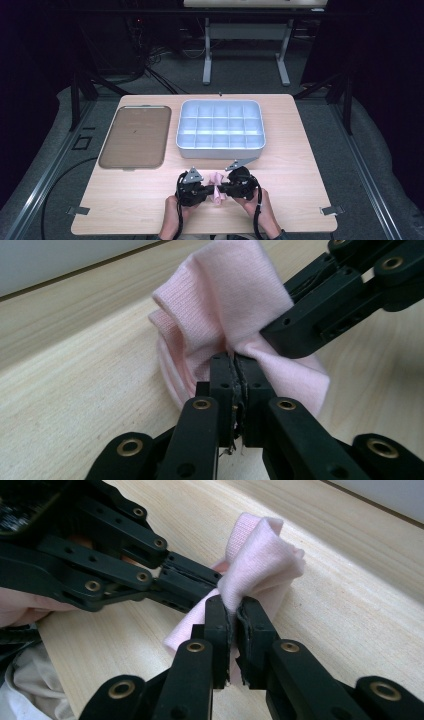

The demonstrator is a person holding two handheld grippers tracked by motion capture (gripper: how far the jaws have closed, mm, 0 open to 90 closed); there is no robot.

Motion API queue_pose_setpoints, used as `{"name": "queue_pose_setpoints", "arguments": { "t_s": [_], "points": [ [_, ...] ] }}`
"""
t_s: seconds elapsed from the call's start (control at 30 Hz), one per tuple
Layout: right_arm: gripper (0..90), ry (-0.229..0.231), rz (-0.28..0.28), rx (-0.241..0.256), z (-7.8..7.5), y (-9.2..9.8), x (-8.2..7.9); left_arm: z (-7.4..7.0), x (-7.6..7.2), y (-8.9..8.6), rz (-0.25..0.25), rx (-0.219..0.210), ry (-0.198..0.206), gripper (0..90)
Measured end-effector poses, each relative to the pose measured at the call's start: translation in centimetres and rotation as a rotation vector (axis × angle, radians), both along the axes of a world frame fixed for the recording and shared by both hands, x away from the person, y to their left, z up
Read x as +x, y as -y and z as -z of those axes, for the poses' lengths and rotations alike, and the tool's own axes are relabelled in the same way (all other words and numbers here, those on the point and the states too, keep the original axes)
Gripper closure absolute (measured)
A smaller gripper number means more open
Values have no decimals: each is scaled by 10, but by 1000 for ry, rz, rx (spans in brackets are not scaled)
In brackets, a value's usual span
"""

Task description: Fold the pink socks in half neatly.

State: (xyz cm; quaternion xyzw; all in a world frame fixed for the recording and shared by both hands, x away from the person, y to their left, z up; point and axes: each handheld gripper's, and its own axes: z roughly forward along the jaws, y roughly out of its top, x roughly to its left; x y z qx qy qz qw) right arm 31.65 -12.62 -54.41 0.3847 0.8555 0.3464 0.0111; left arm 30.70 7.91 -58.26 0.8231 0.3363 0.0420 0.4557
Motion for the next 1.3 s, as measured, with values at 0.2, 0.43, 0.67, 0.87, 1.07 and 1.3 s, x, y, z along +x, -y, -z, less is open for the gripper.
{"name": "queue_pose_setpoints", "arguments": {
  "t_s": [0.2,0.43,0.67,0.87,1.07,1.3],
  "points": [
    [840,1,-2,-3,0,0,0,-7,-4,-9,-33,33,44,853],
    [840,4,-8,-10,-1,-4,0,0,0,-4,-52,67,26,874],
    [838,7,-17,-23,1,-9,1,2,2,-5,-57,59,20,893],
    [837,4,-24,-41,4,-15,2,2,3,-7,-56,48,6,895],
    [835,-1,-27,-50,9,-19,4,0,2,-17,-99,34,-4,893],
    [834,13,-25,-80,10,-24,4,-18,1,-27,-97,9,49,891]
  ]
}}
